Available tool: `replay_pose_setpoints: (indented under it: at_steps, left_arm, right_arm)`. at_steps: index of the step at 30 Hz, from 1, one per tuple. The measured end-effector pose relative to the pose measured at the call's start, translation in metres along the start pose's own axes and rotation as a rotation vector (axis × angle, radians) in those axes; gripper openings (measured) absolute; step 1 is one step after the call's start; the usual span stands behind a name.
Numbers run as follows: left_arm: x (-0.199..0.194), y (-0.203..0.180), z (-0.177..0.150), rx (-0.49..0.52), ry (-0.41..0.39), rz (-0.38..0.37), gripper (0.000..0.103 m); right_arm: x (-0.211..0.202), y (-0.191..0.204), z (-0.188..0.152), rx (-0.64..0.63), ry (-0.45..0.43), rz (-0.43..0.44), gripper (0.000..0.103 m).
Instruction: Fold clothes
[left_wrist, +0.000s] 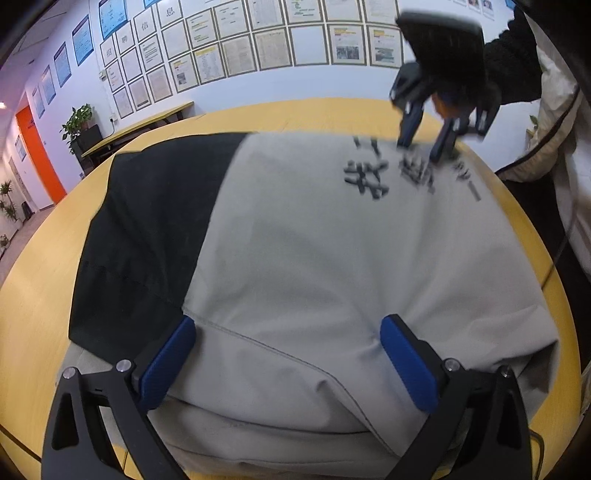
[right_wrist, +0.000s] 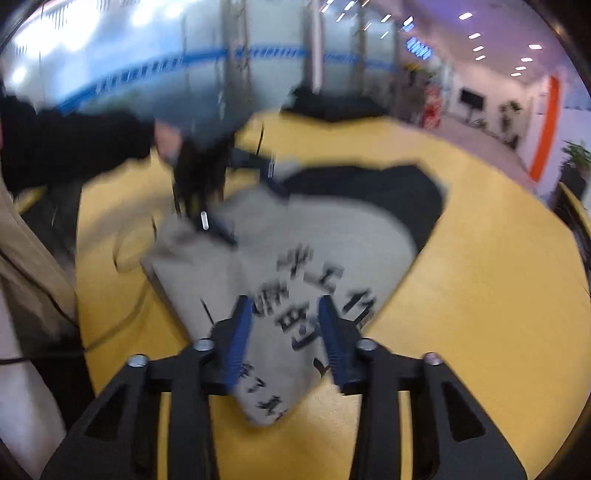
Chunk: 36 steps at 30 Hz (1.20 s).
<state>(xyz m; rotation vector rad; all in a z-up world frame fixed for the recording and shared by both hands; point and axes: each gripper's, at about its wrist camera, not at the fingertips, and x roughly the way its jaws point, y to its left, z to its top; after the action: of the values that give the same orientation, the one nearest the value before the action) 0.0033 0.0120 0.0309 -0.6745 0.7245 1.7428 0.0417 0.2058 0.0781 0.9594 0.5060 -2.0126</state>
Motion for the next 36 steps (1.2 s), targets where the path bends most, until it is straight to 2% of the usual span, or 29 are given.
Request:
replay_pose_setpoints:
  at_steps: [2, 5, 7, 9, 13, 16, 21, 24, 31, 36]
  left_arm:
    - [-0.016, -0.009, 0.009, 0.017, 0.003, 0.025, 0.102]
    - [-0.059, -0.042, 0.031, 0.059, -0.112, 0.037, 0.102]
    - [-0.076, -0.072, 0.046, 0.099, -0.181, 0.007, 0.102]
    - [-0.072, -0.097, 0.057, 0.143, -0.185, -0.024, 0.102]
    - [-0.053, -0.121, 0.046, 0.153, -0.110, -0.103, 0.102]
    - [-0.039, -0.142, 0.013, 0.162, 0.053, -0.180, 0.102]
    - [-0.051, -0.158, -0.013, 0.104, 0.118, -0.215, 0.101]
    - [-0.052, -0.167, -0.021, 0.169, 0.183, -0.197, 0.101]
    - [-0.061, -0.165, -0.014, 0.128, 0.208, -0.157, 0.102]
    - [-0.048, -0.171, -0.004, 0.103, 0.174, -0.167, 0.102]
  right_arm:
    - [0.019, -0.001, -0.016, -0.032, 0.045, 0.007, 0.027]
    - [0.019, -0.009, -0.023, -0.003, 0.037, 0.036, 0.028]
    - [0.020, -0.010, -0.025, -0.001, 0.033, 0.045, 0.029]
    - [0.020, -0.011, -0.027, 0.000, 0.028, 0.057, 0.029]
    - [0.022, -0.010, -0.028, 0.011, 0.020, 0.065, 0.029]
    - [0.021, -0.013, -0.030, 0.027, 0.014, 0.077, 0.029]
    - [0.022, -0.011, -0.031, 0.034, 0.018, 0.088, 0.029]
    - [0.020, -0.011, -0.025, 0.031, 0.011, 0.094, 0.029]
    - [0.002, -0.013, 0.016, -0.013, -0.076, 0.144, 0.050]
    - [-0.006, -0.018, 0.045, -0.038, -0.130, 0.178, 0.051]
